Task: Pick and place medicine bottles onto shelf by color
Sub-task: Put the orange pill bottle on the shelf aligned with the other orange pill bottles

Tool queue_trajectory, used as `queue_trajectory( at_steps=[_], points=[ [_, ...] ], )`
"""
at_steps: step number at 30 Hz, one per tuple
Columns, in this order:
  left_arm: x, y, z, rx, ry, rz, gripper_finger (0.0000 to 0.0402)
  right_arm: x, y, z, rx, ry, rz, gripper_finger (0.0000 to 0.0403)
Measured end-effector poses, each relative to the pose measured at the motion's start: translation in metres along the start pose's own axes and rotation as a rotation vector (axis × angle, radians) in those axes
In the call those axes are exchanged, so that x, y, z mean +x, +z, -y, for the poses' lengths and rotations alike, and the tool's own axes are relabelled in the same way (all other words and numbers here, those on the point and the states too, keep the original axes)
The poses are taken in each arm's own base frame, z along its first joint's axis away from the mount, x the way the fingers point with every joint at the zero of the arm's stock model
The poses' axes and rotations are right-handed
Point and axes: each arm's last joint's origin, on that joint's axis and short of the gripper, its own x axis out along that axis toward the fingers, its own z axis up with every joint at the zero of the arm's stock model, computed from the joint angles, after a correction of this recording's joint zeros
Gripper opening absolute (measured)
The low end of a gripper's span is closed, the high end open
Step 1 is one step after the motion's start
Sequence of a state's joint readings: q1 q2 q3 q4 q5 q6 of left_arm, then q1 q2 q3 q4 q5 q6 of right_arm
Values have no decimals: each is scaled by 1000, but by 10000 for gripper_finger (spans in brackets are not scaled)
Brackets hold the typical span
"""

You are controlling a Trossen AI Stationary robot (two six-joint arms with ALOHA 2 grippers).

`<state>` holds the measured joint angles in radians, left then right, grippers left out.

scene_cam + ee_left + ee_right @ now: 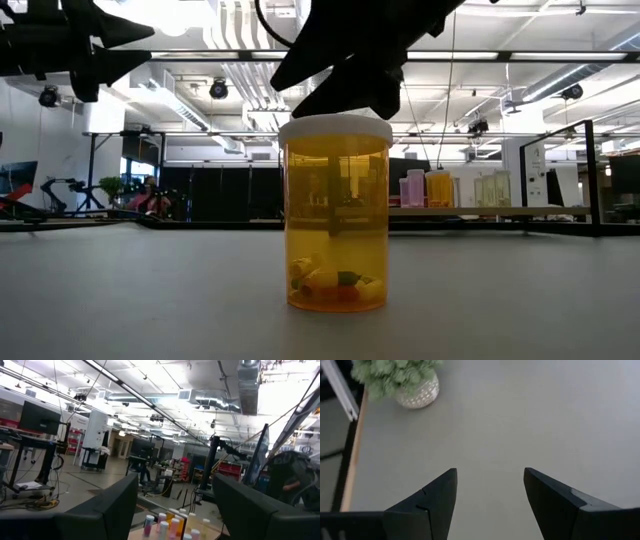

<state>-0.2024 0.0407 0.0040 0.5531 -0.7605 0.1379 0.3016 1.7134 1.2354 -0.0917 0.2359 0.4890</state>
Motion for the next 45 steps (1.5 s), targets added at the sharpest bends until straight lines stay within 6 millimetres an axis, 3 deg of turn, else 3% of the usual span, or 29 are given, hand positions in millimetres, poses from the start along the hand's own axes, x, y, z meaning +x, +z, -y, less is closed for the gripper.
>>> queue_trajectory(
  at_steps=[7, 18, 31, 45],
  points=[
    [2, -4, 2, 26, -4, -27, 240, 6, -9, -4, 197, -52, 11, 219],
    [3, -9, 5, 59, -9, -61, 240, 26, -44, -28, 420, -185, 116, 219],
    [6, -15, 8, 103, -16, -107, 240, 13, -26, -53, 105, -167, 56, 219],
    [3, -6, 3, 43, -7, -45, 240, 13, -24, -52, 103, -171, 57, 219]
  ],
)
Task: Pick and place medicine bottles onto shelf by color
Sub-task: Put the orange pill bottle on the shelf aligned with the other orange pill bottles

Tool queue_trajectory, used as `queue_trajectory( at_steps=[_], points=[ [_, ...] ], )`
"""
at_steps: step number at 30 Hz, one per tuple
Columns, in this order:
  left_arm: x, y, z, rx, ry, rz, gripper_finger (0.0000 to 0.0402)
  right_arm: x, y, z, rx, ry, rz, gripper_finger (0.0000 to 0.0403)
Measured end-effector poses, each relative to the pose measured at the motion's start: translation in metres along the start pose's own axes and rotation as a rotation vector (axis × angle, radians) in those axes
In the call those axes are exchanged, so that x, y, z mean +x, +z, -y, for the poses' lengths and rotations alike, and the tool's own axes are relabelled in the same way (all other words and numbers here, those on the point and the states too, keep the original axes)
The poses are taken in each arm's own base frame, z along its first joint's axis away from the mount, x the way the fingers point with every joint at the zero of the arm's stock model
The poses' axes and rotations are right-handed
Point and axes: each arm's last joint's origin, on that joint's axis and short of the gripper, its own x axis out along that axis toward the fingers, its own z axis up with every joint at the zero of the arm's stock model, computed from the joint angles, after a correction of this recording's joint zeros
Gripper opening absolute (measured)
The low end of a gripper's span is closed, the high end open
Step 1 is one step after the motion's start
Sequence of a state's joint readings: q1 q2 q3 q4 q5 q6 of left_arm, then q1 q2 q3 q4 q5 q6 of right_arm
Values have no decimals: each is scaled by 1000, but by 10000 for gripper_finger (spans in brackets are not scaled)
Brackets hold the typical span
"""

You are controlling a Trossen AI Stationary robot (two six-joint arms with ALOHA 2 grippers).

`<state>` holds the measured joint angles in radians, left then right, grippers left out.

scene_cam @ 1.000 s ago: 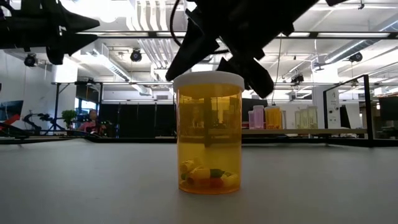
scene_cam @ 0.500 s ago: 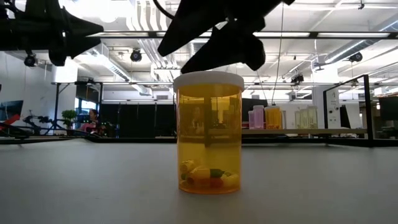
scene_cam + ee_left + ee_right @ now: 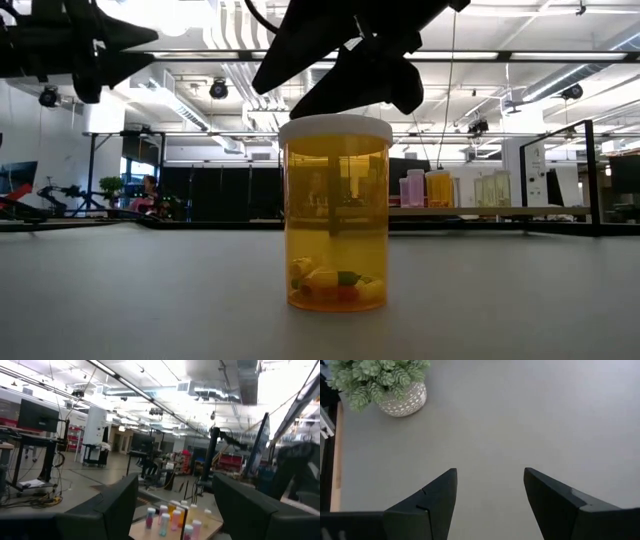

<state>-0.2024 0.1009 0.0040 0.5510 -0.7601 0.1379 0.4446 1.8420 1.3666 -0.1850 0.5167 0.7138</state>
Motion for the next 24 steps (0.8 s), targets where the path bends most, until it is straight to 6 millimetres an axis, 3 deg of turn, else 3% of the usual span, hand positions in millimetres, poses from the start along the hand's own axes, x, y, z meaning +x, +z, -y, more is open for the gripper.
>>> queue_trajectory(
  at_steps=[13, 24],
  points=[
    [-2, 8, -7, -49, 39, 69, 240, 0, -3, 2, -10, -23, -27, 219],
    [4, 9, -22, 22, 229, 114, 240, 0, -5, 4, 13, -37, -42, 219]
  ],
)
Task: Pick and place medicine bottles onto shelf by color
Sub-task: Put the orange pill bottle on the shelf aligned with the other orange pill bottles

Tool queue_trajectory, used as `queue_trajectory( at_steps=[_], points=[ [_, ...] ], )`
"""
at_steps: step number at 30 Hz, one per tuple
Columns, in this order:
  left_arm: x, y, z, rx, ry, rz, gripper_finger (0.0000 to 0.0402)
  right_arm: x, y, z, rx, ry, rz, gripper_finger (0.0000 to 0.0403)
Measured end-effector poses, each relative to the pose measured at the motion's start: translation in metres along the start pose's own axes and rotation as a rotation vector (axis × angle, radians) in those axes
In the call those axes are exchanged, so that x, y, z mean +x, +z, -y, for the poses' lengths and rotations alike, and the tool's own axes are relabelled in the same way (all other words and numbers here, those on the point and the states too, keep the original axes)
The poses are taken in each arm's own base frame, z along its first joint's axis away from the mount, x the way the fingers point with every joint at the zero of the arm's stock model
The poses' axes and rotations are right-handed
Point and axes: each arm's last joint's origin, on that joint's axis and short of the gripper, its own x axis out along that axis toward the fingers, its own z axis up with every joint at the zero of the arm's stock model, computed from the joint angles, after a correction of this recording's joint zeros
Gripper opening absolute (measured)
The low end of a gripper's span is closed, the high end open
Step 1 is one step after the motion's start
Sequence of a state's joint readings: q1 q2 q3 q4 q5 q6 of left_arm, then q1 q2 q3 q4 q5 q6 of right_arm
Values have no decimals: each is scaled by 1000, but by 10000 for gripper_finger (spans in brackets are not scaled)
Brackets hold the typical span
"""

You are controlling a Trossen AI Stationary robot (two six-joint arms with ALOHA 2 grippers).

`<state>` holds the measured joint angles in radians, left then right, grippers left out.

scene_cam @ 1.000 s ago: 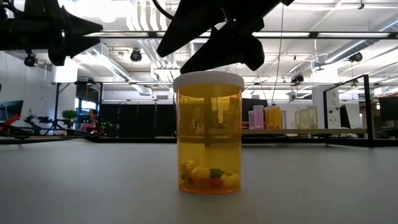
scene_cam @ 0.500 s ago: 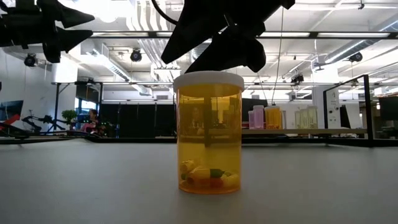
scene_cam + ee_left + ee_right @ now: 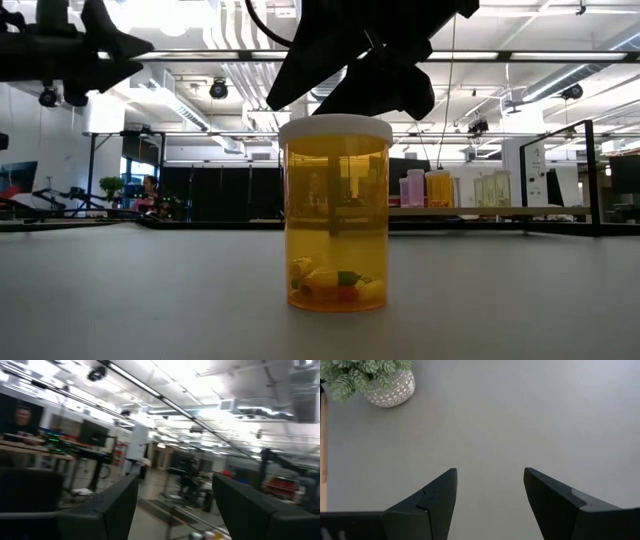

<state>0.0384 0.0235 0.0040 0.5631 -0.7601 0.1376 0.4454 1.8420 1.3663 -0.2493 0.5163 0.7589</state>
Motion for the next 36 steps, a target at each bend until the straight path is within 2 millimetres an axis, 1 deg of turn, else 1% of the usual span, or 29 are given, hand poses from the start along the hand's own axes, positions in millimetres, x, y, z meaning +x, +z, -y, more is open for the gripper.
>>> queue_trajectory(
  at_steps=[6, 22, 24, 27, 28, 30, 33, 36],
  points=[
    [4, 0, -7, 37, 91, 25, 240, 0, 0, 0, 0, 1, -1, 219],
    [5, -2, -6, 55, 93, 7, 240, 0, 0, 0, -1, 19, -18, 219],
    [5, -2, -6, 56, 93, 6, 240, 0, 1, -2, -36, 31, -4, 219],
    [5, -2, -6, 57, 93, 5, 240, -2, 2, -1, -40, 30, -6, 219],
    [5, -2, -6, 57, 93, 5, 240, -3, 2, -2, -23, 31, -6, 219],
    [5, -2, -6, 56, 93, 6, 240, -4, 1, -3, 66, 39, -17, 219],
    [5, -2, -6, 57, 93, 5, 240, -5, -5, -3, 210, 49, -92, 219],
    [5, -2, -6, 58, 93, 4, 240, -6, -9, -3, 278, 53, -154, 219]
  ],
)
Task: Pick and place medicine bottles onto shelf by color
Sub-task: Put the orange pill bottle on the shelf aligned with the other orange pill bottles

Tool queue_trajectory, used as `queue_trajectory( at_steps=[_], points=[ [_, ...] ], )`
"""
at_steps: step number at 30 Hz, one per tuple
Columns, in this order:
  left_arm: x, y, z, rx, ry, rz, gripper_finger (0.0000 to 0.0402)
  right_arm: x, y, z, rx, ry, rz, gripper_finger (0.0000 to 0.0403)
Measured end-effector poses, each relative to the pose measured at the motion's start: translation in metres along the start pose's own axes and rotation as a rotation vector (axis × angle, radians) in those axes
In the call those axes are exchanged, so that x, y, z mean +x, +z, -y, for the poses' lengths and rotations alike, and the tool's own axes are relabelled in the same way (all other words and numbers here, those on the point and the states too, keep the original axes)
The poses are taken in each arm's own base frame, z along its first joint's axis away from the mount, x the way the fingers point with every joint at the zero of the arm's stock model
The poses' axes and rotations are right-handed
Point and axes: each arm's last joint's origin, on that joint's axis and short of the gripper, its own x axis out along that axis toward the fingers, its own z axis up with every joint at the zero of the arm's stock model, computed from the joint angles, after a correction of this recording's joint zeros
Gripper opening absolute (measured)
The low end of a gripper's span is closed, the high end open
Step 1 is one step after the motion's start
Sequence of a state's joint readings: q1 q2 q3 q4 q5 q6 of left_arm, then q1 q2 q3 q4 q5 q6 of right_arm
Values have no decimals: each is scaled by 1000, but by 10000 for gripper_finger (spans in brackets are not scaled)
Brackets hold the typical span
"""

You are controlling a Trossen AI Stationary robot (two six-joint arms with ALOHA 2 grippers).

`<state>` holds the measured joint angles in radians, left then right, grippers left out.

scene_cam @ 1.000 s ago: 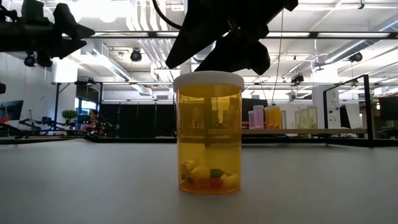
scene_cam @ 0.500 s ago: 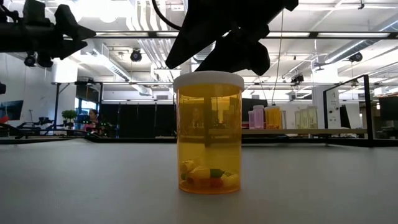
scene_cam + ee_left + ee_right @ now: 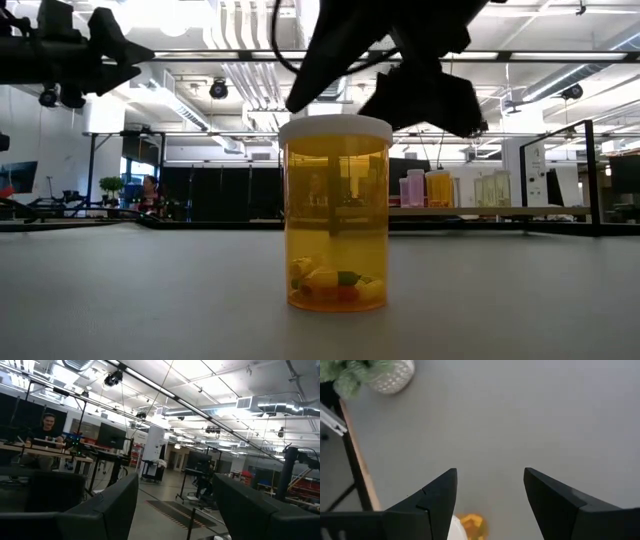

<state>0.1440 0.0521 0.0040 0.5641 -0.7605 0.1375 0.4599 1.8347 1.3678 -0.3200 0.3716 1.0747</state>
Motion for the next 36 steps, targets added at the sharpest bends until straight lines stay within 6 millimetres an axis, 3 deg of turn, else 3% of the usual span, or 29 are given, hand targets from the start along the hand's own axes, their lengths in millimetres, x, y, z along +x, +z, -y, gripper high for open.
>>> queue_trajectory(
  at_steps=[11, 15, 24, 36],
  points=[
    [0, 0, 0, -1, 0, 1, 240, -16, 8, -10, 277, -53, -173, 219],
    [0, 0, 0, -1, 0, 1, 240, -12, 7, -16, 344, -46, -271, 219],
    [0, 0, 0, -1, 0, 1, 240, -16, -5, -36, 139, 47, -325, 219],
    [0, 0, 0, -2, 0, 2, 240, -16, -5, -37, 52, 54, -296, 220]
  ],
)
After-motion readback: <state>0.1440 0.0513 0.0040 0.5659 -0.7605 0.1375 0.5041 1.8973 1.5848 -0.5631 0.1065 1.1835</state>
